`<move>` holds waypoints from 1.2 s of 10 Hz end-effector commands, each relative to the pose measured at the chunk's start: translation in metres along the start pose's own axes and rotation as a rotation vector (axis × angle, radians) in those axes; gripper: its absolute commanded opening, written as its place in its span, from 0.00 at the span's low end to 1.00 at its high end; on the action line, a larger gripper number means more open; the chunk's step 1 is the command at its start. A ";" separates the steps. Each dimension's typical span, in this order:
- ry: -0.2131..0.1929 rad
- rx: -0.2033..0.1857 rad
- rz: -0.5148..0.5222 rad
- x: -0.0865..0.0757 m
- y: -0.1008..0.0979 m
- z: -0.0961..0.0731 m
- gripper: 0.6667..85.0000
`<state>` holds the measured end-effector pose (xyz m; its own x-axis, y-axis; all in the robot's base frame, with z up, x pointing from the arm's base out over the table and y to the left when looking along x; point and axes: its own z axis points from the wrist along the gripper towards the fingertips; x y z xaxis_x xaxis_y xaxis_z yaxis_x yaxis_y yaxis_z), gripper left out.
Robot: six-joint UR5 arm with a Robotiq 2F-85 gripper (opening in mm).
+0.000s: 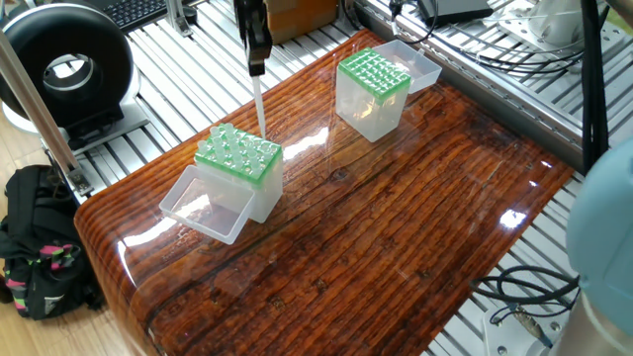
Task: Transfer all large pipette tips from one holder to another
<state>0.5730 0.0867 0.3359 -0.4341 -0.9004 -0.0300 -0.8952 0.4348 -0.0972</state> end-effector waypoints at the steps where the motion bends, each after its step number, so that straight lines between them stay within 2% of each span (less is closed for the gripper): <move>1: -0.037 0.063 0.049 0.026 -0.019 -0.002 0.00; 3: -0.049 0.093 0.053 0.040 -0.027 0.010 0.00; 5: -0.082 0.036 0.072 0.031 -0.012 0.010 0.01; 7: -0.066 0.024 0.134 0.036 -0.009 0.011 0.01; 9: -0.060 -0.004 0.245 0.037 -0.003 0.011 0.01; 10: -0.071 0.007 0.317 0.034 -0.007 0.011 0.01; 11: -0.080 -0.001 0.433 0.028 0.005 0.012 0.00; 12: -0.070 0.040 0.449 0.033 0.002 0.012 0.00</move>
<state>0.5625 0.0529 0.3231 -0.6851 -0.7185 -0.1202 -0.7121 0.6953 -0.0976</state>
